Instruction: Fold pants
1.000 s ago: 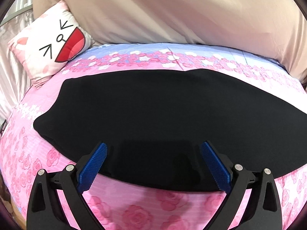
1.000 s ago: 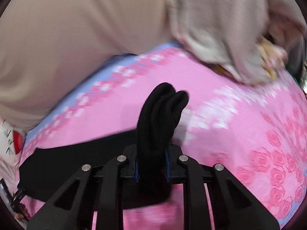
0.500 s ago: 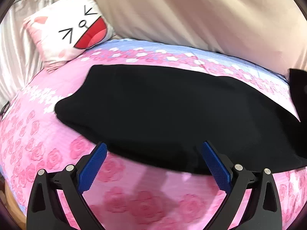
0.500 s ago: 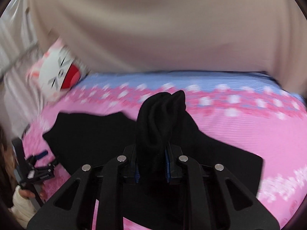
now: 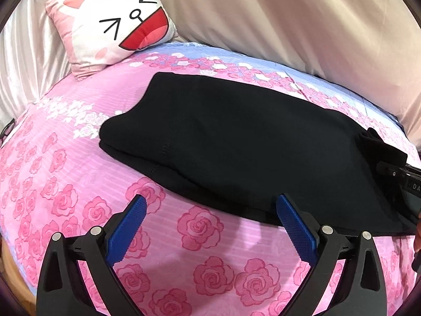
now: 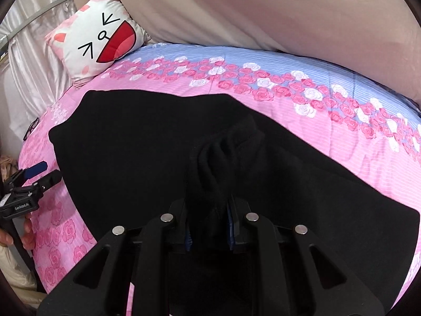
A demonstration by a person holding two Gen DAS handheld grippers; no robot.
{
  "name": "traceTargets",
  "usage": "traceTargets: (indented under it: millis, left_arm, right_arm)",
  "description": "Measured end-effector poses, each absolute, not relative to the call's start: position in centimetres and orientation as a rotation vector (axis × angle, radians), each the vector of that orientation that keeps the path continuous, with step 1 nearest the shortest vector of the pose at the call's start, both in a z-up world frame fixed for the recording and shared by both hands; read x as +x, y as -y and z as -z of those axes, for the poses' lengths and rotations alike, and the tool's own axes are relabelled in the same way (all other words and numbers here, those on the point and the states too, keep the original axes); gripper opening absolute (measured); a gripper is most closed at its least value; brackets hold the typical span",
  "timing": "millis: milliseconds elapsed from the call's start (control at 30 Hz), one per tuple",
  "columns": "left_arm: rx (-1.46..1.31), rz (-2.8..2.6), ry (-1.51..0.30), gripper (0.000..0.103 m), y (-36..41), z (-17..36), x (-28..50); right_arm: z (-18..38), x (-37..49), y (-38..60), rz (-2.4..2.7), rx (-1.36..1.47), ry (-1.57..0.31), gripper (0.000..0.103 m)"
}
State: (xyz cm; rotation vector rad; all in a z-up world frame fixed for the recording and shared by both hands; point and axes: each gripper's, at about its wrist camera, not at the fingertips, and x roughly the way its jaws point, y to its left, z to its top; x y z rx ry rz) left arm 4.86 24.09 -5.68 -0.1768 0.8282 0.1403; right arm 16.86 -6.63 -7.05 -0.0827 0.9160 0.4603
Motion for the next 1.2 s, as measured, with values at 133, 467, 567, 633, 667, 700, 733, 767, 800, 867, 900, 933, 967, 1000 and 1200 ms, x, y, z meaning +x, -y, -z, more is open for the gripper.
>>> traceTargets:
  millis: [133, 467, 567, 633, 667, 700, 733, 767, 800, 867, 900, 933, 967, 1000, 1200]
  left_arm:
    - [-0.174, -0.123, -0.836, 0.098, -23.8, 5.8, 5.1]
    - [-0.173, -0.132, -0.843, 0.098, -23.7, 5.8, 5.0]
    - [-0.167, -0.137, -0.847, 0.098, -23.8, 5.9, 4.8]
    - [-0.170, -0.137, -0.853, 0.098, -23.8, 5.9, 5.0]
    - [-0.169, -0.137, -0.854, 0.098, -23.8, 5.9, 5.0]
    - [-0.168, -0.136, -0.853, 0.098, -23.7, 5.9, 5.1]
    - [-0.165, -0.140, -0.851, 0.098, -23.6, 5.8, 5.1]
    - [-0.163, -0.142, -0.848, 0.098, -23.5, 5.7, 5.1]
    - [-0.161, -0.143, -0.845, 0.098, -23.5, 5.7, 5.0]
    - [-0.158, -0.143, -0.842, 0.098, -23.5, 5.5, 4.8]
    - [-0.155, -0.143, -0.843, 0.098, -23.5, 5.5, 4.7]
    - [-0.152, -0.145, -0.843, 0.098, -23.5, 5.5, 4.7]
    - [-0.149, -0.150, -0.843, 0.098, -23.5, 5.5, 4.6]
    - [-0.150, -0.153, -0.845, 0.098, -23.6, 5.6, 4.6]
    - [-0.224, -0.154, -0.854, 0.098, -25.5, 5.0, 5.0]
  right_arm:
    - [7.3, 16.5, 5.7, -0.450, -0.135, -0.902, 0.018]
    - [5.3, 13.7, 5.4, -0.622, -0.049, -0.844, 0.041]
    - [3.3, 14.0, 8.2, -0.535, 0.041, -0.802, 0.041]
    - [3.2, 15.8, 10.2, -0.413, 0.073, -0.810, 0.041]
    - [3.5, 17.0, 10.9, -0.349, 0.068, -0.819, 0.042]
    - [3.8, 17.8, 11.4, -0.319, 0.065, -0.825, 0.042]
    - [4.4, 18.9, 11.5, -0.293, 0.059, -0.831, 0.042]
    - [5.1, 19.8, 11.1, -0.286, 0.043, -0.849, 0.042]
    - [6.2, 20.7, 10.2, -0.297, 0.028, -0.877, 0.041]
    - [7.9, 21.0, 8.2, -0.334, -0.002, -0.904, 0.041]
    - [8.1, 20.4, 6.4, -0.302, -0.088, -0.852, 0.041]
    - [8.1, 20.1, 5.5, -0.295, -0.136, -0.836, 0.041]
    - [8.1, 19.9, 5.1, -0.301, -0.148, -0.829, 0.040]
    - [8.1, 19.7, 4.9, -0.321, -0.133, -0.829, 0.038]
    - [6.1, 18.6, 7.9, -0.370, 0.068, -0.808, 0.039]
